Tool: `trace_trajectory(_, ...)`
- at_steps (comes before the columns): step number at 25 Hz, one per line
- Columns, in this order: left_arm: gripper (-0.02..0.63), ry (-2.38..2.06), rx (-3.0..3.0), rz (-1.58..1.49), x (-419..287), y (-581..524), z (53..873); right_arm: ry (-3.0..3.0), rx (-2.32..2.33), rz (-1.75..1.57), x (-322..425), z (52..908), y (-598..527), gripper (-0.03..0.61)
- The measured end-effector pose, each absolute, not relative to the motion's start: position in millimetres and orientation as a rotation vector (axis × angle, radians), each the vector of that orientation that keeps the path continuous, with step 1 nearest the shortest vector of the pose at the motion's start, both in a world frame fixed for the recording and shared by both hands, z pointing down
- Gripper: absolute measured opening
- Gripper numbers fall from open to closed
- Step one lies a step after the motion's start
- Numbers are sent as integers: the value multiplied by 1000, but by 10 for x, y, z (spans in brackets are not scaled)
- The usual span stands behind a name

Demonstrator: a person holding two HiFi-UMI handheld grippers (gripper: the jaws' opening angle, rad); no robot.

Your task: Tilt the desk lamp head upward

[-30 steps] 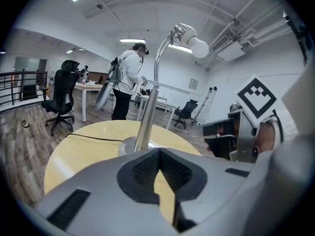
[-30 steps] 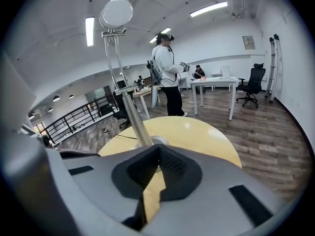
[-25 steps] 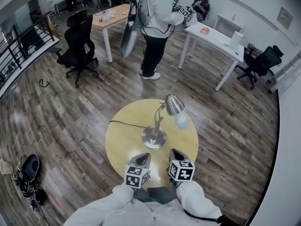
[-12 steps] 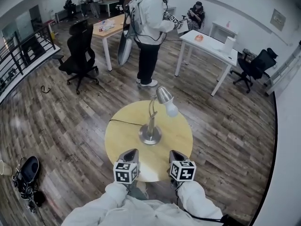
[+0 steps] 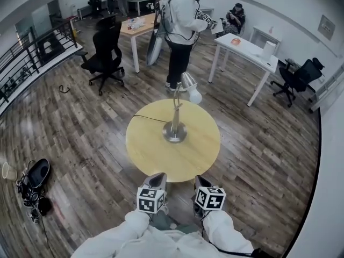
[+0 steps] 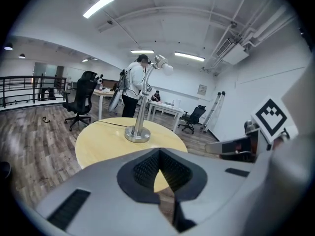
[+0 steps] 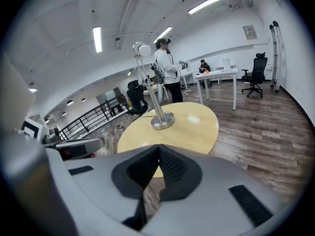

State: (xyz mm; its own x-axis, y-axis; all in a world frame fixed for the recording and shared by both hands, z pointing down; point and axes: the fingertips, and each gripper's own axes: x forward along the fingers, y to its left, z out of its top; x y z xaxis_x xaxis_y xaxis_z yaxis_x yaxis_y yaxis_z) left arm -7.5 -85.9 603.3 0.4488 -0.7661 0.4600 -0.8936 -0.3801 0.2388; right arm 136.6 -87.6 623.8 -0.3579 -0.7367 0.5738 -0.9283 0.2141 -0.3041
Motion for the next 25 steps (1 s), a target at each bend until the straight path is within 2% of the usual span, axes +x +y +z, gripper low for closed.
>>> trace_trajectory(11, -2, -1424, 2275, 350, -51, 7, 5794, -2214, 1627, 880, 1370, 6016, -22, 13)
trace_trajectory(25, -2, -1377, 2305, 322, -265, 172, 5669, -2236, 1695, 652, 898, 5655, -48, 12)
